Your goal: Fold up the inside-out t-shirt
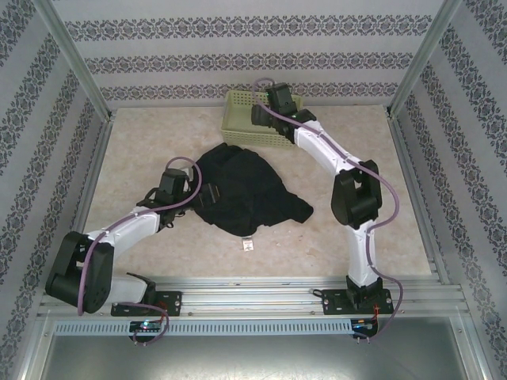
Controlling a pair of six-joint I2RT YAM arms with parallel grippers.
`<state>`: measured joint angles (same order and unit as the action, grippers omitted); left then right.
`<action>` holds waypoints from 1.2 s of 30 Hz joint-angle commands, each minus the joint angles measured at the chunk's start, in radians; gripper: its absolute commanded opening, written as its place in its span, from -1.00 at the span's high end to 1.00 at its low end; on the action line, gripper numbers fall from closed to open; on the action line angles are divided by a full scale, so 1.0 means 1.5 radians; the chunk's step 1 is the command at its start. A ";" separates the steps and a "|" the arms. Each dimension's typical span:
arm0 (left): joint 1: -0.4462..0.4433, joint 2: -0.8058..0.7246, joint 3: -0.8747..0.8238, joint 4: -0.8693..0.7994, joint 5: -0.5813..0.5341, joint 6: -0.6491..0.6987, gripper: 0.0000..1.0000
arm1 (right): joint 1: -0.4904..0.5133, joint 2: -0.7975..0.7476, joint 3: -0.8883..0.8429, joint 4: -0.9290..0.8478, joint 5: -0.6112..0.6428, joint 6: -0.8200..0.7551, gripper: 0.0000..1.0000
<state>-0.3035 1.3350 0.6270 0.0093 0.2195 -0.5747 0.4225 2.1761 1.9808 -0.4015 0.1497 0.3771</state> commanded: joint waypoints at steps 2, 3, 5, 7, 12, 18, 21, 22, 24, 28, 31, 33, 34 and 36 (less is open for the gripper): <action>-0.013 0.018 0.014 0.006 -0.013 0.025 -0.81 | -0.017 0.069 0.065 -0.074 -0.050 0.047 -0.70; -0.014 0.023 0.016 0.008 -0.010 0.027 -0.78 | -0.023 0.081 0.080 -0.086 -0.047 0.052 -0.70; -0.016 0.031 0.021 0.012 0.006 0.034 -0.70 | -0.038 0.110 0.115 -0.110 -0.044 0.061 -0.70; -0.017 0.035 0.019 0.022 0.012 0.035 -0.67 | -0.050 0.137 0.143 -0.128 -0.048 0.071 -0.70; -0.018 0.047 0.021 0.023 0.016 0.035 -0.62 | -0.077 0.189 0.193 -0.166 -0.055 0.092 -0.70; -0.018 0.043 0.022 0.015 0.004 0.054 -0.56 | -0.101 0.217 0.219 -0.184 -0.040 0.095 -0.70; -0.018 0.037 0.014 0.024 0.000 0.055 -0.53 | -0.119 0.213 0.218 -0.205 0.007 0.093 -0.70; -0.017 0.036 0.011 0.026 -0.005 0.052 -0.53 | -0.128 0.211 0.214 -0.212 0.019 0.095 -0.70; -0.018 0.037 0.010 0.027 -0.005 0.053 -0.53 | -0.149 0.195 0.188 -0.210 0.036 0.101 -0.70; -0.017 0.039 0.008 0.033 -0.003 0.053 -0.52 | -0.196 0.141 0.102 -0.179 0.069 0.114 -0.72; -0.018 0.042 0.009 0.032 -0.005 0.054 -0.51 | -0.236 0.115 0.056 -0.166 0.073 0.116 -0.72; -0.018 0.044 0.009 0.034 -0.002 0.055 -0.50 | -0.263 0.104 0.037 -0.169 0.077 0.114 -0.72; -0.017 0.045 0.007 0.037 0.000 0.055 -0.48 | -0.276 0.098 0.027 -0.170 0.081 0.110 -0.73; -0.018 0.050 0.007 0.042 0.005 0.055 -0.46 | -0.301 0.081 0.000 -0.168 0.081 0.107 -0.73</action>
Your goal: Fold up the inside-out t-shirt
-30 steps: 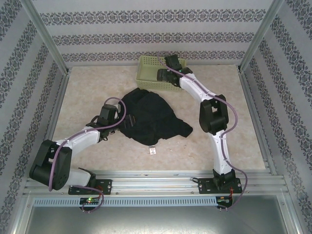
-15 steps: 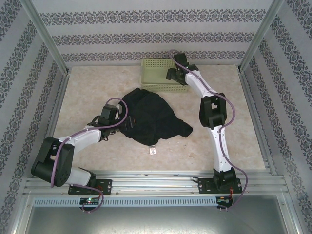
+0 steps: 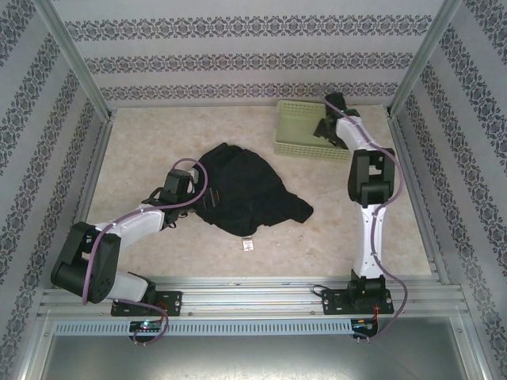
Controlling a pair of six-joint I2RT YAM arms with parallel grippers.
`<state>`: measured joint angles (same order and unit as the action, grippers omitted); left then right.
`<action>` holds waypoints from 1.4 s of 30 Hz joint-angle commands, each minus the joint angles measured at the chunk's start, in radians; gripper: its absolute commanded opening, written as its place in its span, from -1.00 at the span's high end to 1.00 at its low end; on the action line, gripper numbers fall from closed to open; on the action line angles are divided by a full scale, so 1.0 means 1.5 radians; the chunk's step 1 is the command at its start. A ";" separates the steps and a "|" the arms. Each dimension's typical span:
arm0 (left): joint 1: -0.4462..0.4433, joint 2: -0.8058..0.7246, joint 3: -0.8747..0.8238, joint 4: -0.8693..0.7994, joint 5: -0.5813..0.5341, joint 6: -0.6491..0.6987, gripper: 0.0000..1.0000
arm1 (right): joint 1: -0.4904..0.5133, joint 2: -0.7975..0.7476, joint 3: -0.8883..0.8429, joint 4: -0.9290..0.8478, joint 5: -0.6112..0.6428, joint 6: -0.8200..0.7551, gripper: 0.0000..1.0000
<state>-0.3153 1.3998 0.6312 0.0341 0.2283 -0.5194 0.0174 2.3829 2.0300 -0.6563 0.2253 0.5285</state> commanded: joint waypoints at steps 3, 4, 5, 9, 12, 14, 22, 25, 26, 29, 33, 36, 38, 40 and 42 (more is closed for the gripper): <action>-0.009 0.020 0.008 0.036 0.020 0.016 -0.40 | -0.063 -0.091 -0.079 0.016 0.023 0.006 -0.74; -0.010 0.028 0.010 0.041 0.029 0.015 -0.37 | -0.070 -0.107 -0.097 0.024 0.019 0.004 -0.74; -0.010 0.034 0.012 0.045 0.038 0.014 -0.35 | -0.073 -0.123 -0.114 0.032 0.016 -0.002 -0.75; -0.014 0.056 0.026 0.050 0.055 0.008 -0.25 | -0.069 -0.186 -0.158 0.058 -0.016 -0.030 -0.77; -0.024 0.062 0.040 0.046 0.060 0.003 -0.14 | -0.054 -0.243 -0.200 0.067 -0.044 -0.052 -0.77; -0.032 0.062 0.050 0.040 0.059 0.002 -0.05 | -0.031 -0.295 -0.246 0.082 -0.062 -0.070 -0.79; -0.054 0.065 0.118 -0.025 0.056 -0.004 0.59 | 0.164 -0.524 -0.487 0.154 -0.058 -0.157 -0.80; -0.061 0.046 0.136 -0.046 0.048 -0.007 0.74 | 0.264 -0.592 -0.566 0.167 -0.022 -0.188 -0.80; -0.063 0.039 0.143 -0.057 0.047 -0.007 0.80 | 0.300 -0.613 -0.592 0.168 -0.011 -0.197 -0.81; -0.063 0.013 0.160 -0.087 0.045 -0.011 0.88 | 0.394 -0.666 -0.664 0.175 0.016 -0.210 -0.81; -0.063 -0.044 0.172 -0.118 0.015 -0.012 0.88 | 0.489 -0.704 -0.753 0.196 0.003 -0.184 -0.81; -0.063 -0.087 0.172 -0.135 -0.025 -0.006 0.88 | 0.527 -0.692 -0.806 0.237 -0.025 -0.136 -0.80; -0.062 -0.112 0.163 -0.135 -0.047 -0.004 0.88 | 0.540 -0.661 -0.827 0.272 -0.026 -0.110 -0.79; -0.061 -0.129 0.156 -0.134 -0.060 -0.003 0.88 | 0.542 -0.621 -0.823 0.290 -0.021 -0.092 -0.77; -0.061 -0.136 0.160 -0.143 -0.063 0.001 0.88 | 0.542 -0.573 -0.805 0.297 -0.001 -0.079 -0.77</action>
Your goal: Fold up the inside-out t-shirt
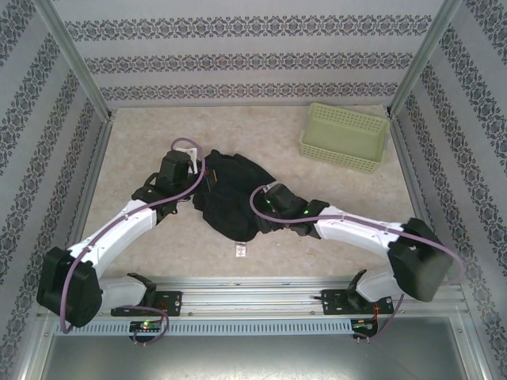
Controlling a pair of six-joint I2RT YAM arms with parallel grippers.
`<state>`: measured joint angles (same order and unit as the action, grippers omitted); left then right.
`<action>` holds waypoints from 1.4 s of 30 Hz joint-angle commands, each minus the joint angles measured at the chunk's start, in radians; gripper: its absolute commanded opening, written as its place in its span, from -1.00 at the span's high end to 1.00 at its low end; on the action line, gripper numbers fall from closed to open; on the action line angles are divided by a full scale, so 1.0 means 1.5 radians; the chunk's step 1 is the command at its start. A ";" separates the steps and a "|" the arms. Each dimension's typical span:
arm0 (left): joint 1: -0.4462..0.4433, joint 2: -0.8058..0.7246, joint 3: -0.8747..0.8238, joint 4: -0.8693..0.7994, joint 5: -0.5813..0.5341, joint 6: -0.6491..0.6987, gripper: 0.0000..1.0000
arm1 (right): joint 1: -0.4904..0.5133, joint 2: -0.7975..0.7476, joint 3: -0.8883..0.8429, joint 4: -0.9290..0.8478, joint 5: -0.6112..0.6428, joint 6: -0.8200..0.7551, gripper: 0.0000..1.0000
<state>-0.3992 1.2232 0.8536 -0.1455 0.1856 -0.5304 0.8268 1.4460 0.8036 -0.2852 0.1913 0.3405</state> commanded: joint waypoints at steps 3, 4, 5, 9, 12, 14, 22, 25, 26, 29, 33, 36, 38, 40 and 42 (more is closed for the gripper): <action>-0.004 -0.024 0.015 -0.039 -0.040 0.015 0.88 | 0.003 0.132 0.061 0.051 0.012 0.043 -0.68; -0.003 -0.025 0.014 -0.044 -0.043 0.015 0.88 | 0.004 0.152 0.075 0.050 0.010 0.044 -0.61; -0.002 -0.028 0.015 -0.049 -0.044 0.015 0.88 | 0.003 0.171 0.088 0.048 0.009 0.045 -0.51; 0.005 -0.045 0.014 -0.080 -0.071 0.020 0.87 | 0.004 0.185 0.111 0.033 0.036 0.044 0.22; 0.017 -0.054 0.017 -0.110 -0.116 0.022 0.84 | -0.001 0.132 0.097 0.000 0.119 0.040 0.89; 0.030 -0.049 0.021 -0.122 -0.122 0.016 0.83 | -0.013 0.071 0.080 -0.028 0.158 0.041 1.00; 0.027 0.122 0.114 -0.133 -0.034 0.010 0.61 | -0.044 -0.160 0.035 -0.058 0.098 0.042 1.00; -0.017 0.225 0.206 -0.207 -0.033 0.048 0.27 | -0.053 -0.206 0.036 -0.068 0.112 0.070 1.00; -0.034 0.243 0.227 -0.233 -0.049 0.060 0.12 | -0.065 -0.219 0.035 -0.074 0.117 0.085 1.00; -0.068 0.226 0.209 -0.254 -0.106 0.066 -0.22 | -0.118 -0.251 0.027 -0.090 0.081 0.131 1.00; -0.080 0.074 0.081 -0.230 -0.179 0.037 -0.49 | -0.147 -0.270 0.006 -0.090 0.054 0.149 1.00; -0.081 -0.011 0.010 -0.243 -0.192 0.022 -0.55 | -0.154 -0.272 0.006 -0.099 0.054 0.156 1.00; -0.080 -0.022 -0.022 -0.251 -0.196 0.014 -0.57 | -0.157 -0.272 0.007 -0.101 0.059 0.155 1.00; -0.071 -0.004 -0.046 -0.236 -0.185 0.010 -0.58 | -0.160 -0.273 0.010 -0.103 0.061 0.156 1.00; -0.060 0.034 -0.053 -0.204 -0.139 0.009 -0.51 | -0.162 -0.274 0.014 -0.107 0.065 0.158 1.00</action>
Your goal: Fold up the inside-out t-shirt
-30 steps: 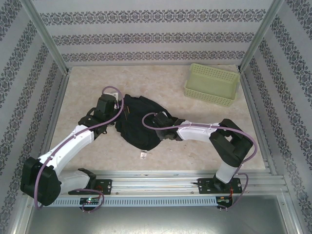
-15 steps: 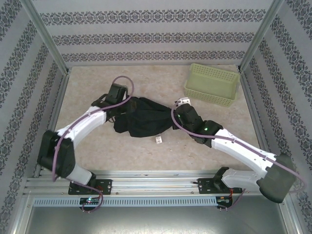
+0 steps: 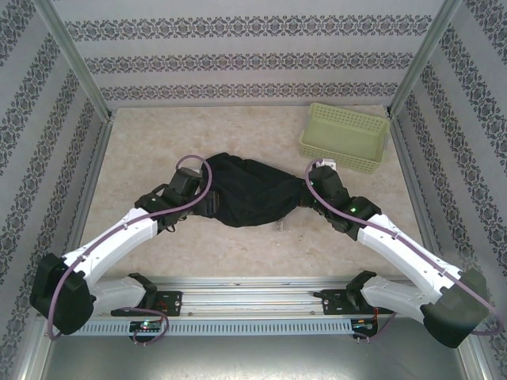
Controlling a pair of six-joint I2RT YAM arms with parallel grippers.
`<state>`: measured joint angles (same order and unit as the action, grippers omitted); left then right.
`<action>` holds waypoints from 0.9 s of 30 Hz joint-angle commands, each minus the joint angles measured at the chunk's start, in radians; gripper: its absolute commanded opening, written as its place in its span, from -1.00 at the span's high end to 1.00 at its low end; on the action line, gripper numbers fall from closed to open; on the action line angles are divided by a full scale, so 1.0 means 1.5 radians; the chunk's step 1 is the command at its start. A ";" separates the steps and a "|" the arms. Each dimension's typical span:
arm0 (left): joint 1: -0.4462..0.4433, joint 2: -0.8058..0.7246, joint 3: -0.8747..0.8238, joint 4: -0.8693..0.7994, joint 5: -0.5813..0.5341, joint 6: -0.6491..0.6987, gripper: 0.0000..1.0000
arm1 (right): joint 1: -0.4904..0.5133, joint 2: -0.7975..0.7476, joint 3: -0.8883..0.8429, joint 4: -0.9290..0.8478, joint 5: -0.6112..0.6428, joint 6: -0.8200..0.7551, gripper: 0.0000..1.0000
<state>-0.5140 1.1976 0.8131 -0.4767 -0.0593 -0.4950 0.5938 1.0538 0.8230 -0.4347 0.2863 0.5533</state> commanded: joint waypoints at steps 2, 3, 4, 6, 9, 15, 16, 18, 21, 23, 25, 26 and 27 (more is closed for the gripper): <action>0.019 0.095 -0.024 0.051 0.057 -0.015 -0.43 | -0.008 -0.017 0.003 -0.010 0.002 0.014 1.00; 0.019 0.118 -0.017 0.065 0.071 -0.014 -0.39 | -0.008 -0.020 0.003 -0.013 0.004 0.013 1.00; 0.019 0.140 -0.011 0.073 0.081 -0.014 -0.35 | -0.010 -0.021 0.004 -0.015 0.005 0.014 1.00; 0.019 0.181 0.003 0.086 0.094 -0.014 -0.26 | -0.013 -0.027 0.005 -0.022 0.006 0.013 1.00; 0.019 0.236 0.021 0.100 0.093 -0.009 -0.12 | -0.014 -0.038 0.001 -0.020 0.007 0.014 1.00; 0.034 0.242 0.046 0.092 0.051 -0.004 0.60 | -0.022 -0.051 0.008 -0.051 0.035 0.002 1.00; 0.035 0.230 0.047 0.087 0.041 -0.005 0.71 | -0.023 -0.055 0.011 -0.056 0.043 -0.003 1.00; 0.036 0.184 0.054 0.062 0.023 -0.004 0.97 | -0.026 -0.073 0.025 -0.083 0.066 -0.016 1.00; 0.037 0.080 0.073 0.008 0.008 -0.001 1.00 | -0.036 -0.105 0.055 -0.127 0.078 -0.033 1.00; 0.037 -0.009 0.095 -0.023 -0.008 0.006 1.00 | -0.039 -0.134 0.085 -0.157 0.085 -0.050 1.00; 0.037 -0.100 0.120 -0.047 -0.036 0.015 1.00 | -0.040 -0.163 0.121 -0.187 0.089 -0.062 1.00; 0.037 -0.145 0.133 -0.055 -0.056 0.021 1.00 | -0.040 -0.178 0.140 -0.199 0.086 -0.068 1.00; 0.038 -0.182 0.144 -0.060 -0.079 0.026 1.00 | -0.040 -0.191 0.156 -0.207 0.078 -0.073 1.00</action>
<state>-0.4690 1.0698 0.9680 -0.4862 -0.0631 -0.4950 0.5400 0.8322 0.9665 -0.6815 0.3611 0.4904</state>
